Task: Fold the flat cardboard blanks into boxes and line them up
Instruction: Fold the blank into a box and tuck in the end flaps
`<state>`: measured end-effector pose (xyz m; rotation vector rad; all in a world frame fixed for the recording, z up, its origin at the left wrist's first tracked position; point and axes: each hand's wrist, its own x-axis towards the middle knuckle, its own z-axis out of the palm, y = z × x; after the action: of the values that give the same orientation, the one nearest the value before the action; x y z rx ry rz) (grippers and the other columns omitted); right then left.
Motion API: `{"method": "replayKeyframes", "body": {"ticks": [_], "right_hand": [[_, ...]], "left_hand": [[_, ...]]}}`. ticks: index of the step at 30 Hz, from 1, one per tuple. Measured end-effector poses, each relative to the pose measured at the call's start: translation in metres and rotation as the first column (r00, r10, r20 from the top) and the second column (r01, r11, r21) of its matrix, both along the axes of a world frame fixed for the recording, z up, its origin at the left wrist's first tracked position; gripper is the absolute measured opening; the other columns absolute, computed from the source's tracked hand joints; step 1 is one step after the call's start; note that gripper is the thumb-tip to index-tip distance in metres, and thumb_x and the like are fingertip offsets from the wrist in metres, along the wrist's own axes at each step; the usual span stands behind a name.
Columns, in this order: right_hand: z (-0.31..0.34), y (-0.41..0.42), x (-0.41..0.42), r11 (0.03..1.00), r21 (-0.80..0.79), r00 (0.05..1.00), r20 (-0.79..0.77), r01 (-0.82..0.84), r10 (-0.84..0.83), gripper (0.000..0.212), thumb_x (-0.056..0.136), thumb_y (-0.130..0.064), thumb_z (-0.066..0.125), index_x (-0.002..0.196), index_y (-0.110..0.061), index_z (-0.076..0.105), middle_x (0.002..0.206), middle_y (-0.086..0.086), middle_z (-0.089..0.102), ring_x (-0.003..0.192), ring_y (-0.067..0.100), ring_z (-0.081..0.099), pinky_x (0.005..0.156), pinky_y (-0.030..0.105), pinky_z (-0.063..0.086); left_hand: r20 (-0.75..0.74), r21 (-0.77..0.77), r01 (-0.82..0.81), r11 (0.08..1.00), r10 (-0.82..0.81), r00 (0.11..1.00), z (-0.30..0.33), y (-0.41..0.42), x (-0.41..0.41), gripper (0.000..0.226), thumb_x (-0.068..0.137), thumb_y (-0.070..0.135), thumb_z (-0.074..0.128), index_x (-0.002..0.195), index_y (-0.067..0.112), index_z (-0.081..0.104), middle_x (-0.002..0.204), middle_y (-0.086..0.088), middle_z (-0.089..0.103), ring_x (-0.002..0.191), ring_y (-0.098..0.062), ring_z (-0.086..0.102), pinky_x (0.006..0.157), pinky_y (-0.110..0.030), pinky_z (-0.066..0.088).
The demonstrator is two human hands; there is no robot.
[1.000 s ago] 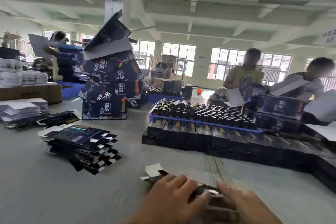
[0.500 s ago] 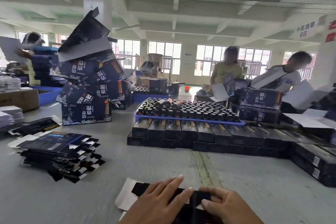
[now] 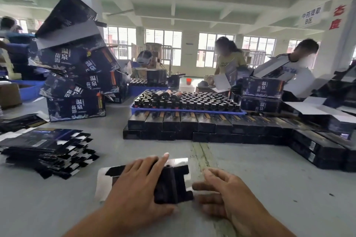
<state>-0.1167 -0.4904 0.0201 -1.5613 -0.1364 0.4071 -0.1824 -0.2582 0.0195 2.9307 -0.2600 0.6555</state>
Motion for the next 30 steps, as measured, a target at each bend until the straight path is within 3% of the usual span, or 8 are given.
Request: {"method": "replayKeyframes", "body": {"ticks": [2,6,8,12,16,20,23,30], "right_hand": [[0.001,-0.001,-0.002,1.000,0.019,1.000,0.000,-0.012,0.012,0.028,0.098,-0.039,0.062,0.121,-0.025,0.059,0.101,0.007,0.078,0.087,0.029,0.077,0.068,0.036,0.061],[0.003,0.000,-0.006,0.999,0.012,0.999,0.013,-0.033,0.033,0.029,0.099,-0.040,0.059,0.119,-0.020,0.062,0.099,0.007,0.078,0.086,0.029,0.077,0.070,0.035,0.061],[0.003,0.001,-0.008,0.999,0.017,0.999,0.027,-0.042,0.042,0.030,0.099,-0.040,0.058,0.119,-0.018,0.063,0.100,0.008,0.078,0.087,0.028,0.077,0.070,0.035,0.061],[0.004,0.002,-0.011,0.999,0.022,0.997,0.068,-0.027,0.026,0.031,0.097,-0.042,0.058,0.115,-0.017,0.066,0.098,0.005,0.078,0.087,0.026,0.077,0.071,0.035,0.062],[0.005,0.001,-0.015,0.999,0.034,0.983,0.183,0.002,-0.008,0.028,0.095,-0.041,0.061,0.110,-0.018,0.068,0.098,0.000,0.079,0.089,0.020,0.077,0.072,0.031,0.062],[0.008,0.001,-0.021,1.000,0.019,0.937,0.348,0.018,-0.024,0.005,0.091,-0.030,0.069,0.094,-0.026,0.070,0.096,-0.003,0.078,0.090,0.014,0.076,0.076,0.029,0.062],[0.008,0.004,-0.023,0.997,-0.070,0.888,0.461,0.046,-0.008,0.019,0.090,-0.022,0.072,0.082,-0.038,0.068,0.093,-0.008,0.077,0.089,0.011,0.074,0.079,0.030,0.062],[0.007,0.003,-0.027,0.981,-0.182,0.833,0.552,0.071,0.042,0.020,0.089,-0.026,0.074,0.088,-0.045,0.069,0.095,-0.018,0.074,0.092,0.002,0.071,0.079,0.017,0.058]], "left_hand": [[0.057,-0.013,-0.041,0.999,0.041,0.997,0.001,0.006,0.001,0.120,0.062,0.100,0.031,0.157,0.039,-0.010,0.157,0.018,0.018,0.142,-0.008,0.019,0.117,-0.025,0.002],[0.205,-0.004,-0.045,0.999,0.045,0.978,0.006,0.005,-0.004,0.109,0.071,0.095,0.035,0.154,0.025,0.028,0.143,0.005,0.052,0.126,-0.018,0.053,0.109,-0.037,0.032],[0.257,-0.006,-0.024,1.000,0.025,0.966,0.007,0.002,-0.004,0.100,0.075,0.091,0.041,0.147,0.021,0.037,0.133,0.003,0.060,0.116,-0.018,0.061,0.103,-0.037,0.041],[0.269,-0.050,0.030,0.998,-0.015,0.963,0.007,0.000,-0.006,0.089,0.073,0.081,0.053,0.140,0.024,0.038,0.130,0.005,0.058,0.112,-0.015,0.059,0.102,-0.034,0.042],[0.238,0.010,0.067,0.998,-0.068,0.969,0.008,-0.001,-0.009,0.087,0.073,0.076,0.056,0.139,0.021,0.041,0.136,0.005,0.052,0.115,-0.014,0.057,0.101,-0.030,0.041],[0.246,0.052,0.104,0.993,-0.113,0.963,0.009,-0.006,-0.012,0.085,0.070,0.074,0.059,0.135,0.021,0.048,0.130,0.008,0.054,0.110,-0.008,0.054,0.094,-0.024,0.044],[0.248,0.076,0.125,0.989,-0.140,0.959,0.007,-0.008,-0.010,0.085,0.069,0.075,0.061,0.134,0.021,0.050,0.127,0.010,0.056,0.112,-0.007,0.050,0.098,-0.026,0.042],[0.250,0.096,0.164,0.982,-0.184,0.951,0.008,-0.011,-0.009,0.088,0.068,0.077,0.062,0.134,0.020,0.051,0.126,0.013,0.057,0.110,-0.004,0.054,0.095,-0.022,0.046]]}}
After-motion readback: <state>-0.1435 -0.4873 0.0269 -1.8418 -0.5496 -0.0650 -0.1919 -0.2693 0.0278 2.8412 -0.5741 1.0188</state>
